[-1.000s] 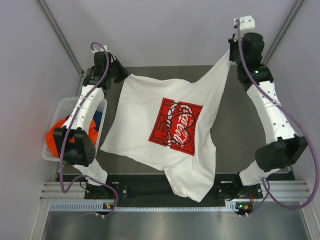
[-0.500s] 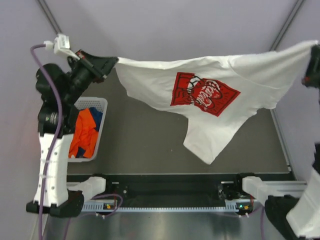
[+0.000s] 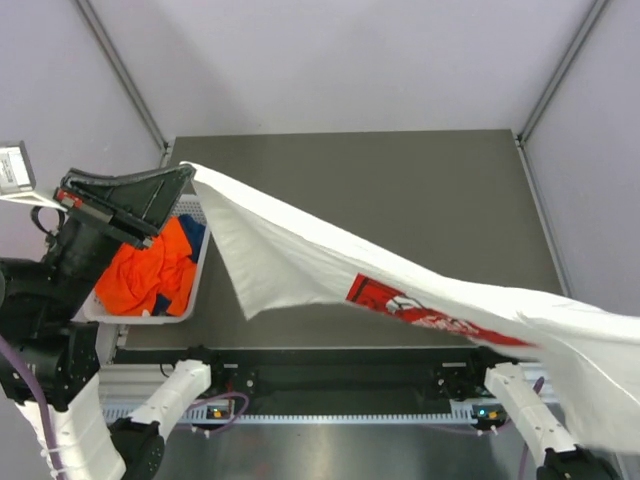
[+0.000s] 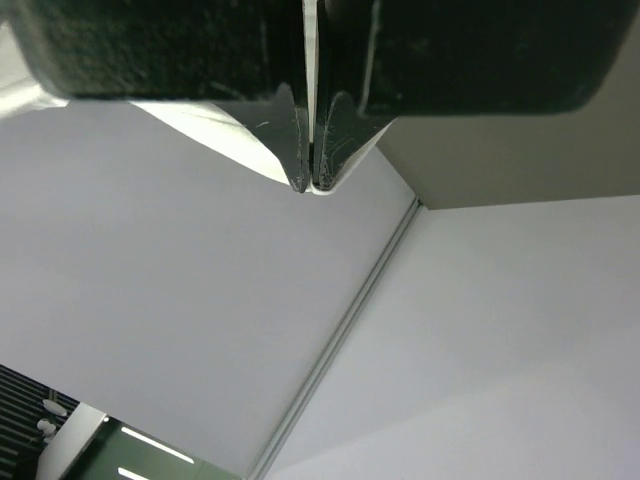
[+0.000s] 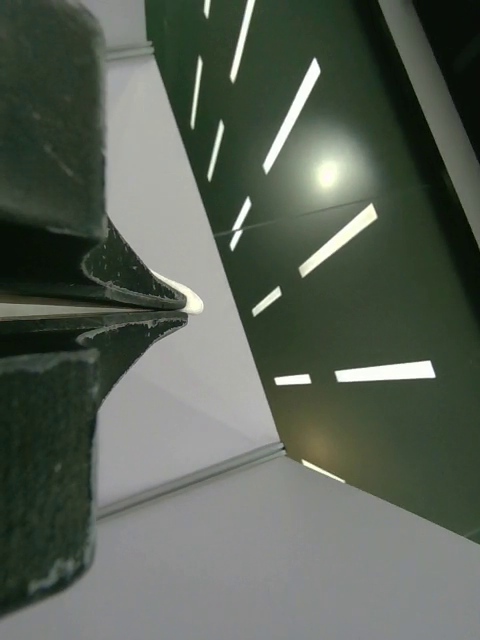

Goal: Fold and stack the t-shirts
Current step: Flatten the tshirt out

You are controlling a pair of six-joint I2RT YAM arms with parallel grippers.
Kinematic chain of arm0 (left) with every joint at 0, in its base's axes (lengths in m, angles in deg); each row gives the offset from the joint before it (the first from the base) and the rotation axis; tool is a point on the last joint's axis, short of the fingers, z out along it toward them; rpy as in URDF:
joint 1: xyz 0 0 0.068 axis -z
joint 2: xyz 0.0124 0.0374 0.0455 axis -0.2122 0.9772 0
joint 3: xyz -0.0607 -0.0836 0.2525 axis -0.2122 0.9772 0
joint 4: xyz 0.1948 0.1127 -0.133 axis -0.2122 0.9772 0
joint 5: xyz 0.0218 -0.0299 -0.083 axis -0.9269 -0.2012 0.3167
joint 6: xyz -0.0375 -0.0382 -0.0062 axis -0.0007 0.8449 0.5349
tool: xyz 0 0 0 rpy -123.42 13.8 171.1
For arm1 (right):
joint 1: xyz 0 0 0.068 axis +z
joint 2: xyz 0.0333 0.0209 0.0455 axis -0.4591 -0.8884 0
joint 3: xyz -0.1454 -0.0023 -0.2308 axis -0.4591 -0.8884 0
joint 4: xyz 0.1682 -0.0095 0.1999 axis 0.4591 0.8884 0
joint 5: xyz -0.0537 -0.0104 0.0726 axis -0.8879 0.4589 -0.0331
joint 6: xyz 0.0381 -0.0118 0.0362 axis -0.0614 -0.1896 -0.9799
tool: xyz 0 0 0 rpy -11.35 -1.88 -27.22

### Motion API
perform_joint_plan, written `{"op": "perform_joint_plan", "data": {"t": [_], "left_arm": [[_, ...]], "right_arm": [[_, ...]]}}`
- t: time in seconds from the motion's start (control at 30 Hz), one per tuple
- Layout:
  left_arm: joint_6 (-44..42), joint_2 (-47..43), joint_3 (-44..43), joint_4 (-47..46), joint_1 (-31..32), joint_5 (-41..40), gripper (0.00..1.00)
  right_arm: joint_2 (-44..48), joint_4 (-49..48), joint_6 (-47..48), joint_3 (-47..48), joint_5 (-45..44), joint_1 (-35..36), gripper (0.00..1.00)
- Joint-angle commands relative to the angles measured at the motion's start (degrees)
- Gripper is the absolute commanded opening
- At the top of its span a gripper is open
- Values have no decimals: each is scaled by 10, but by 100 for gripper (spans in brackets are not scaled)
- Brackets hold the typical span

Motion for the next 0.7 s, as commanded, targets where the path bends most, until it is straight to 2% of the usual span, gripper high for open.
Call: {"op": "perform_joint_plan", "data": {"t": [0.0, 0.1, 0.13, 0.23, 0.27, 0.33, 0.4, 0.47, 0.6, 0.67], "left_arm": [[16, 25, -14, 28, 1, -18, 0], [-13, 51, 9, 16, 1, -63, 0], [-19, 75, 14, 7, 1, -69, 0], [-30, 136, 45, -52, 1, -72, 0], [-37, 154, 57, -64, 1, -71, 0], [-48, 210, 62, -92, 1, -83, 0], [-74, 244, 64, -110, 1, -111, 0], [-100, 291, 67, -137, 0, -132, 0], [-134, 369, 68, -188, -2, -163, 0], [-142, 418, 63, -205, -6, -171, 0]], "right_arm": [[-81, 20, 12, -7, -18, 53, 0], [-137, 17, 67, -25, -53, 105, 0], [-150, -13, 86, -40, -73, 121, 0], [-207, -93, 211, -115, -186, 202, 0], [-239, -171, 290, -156, -236, 217, 0], [-280, -221, 372, -176, -246, 219, 0], [-348, -254, 388, -174, -224, 188, 0], [-411, -255, 354, -165, -160, 148, 0], [-503, -217, 240, -130, -21, 28, 0], [-544, -218, 193, -131, 54, -5, 0]]}}
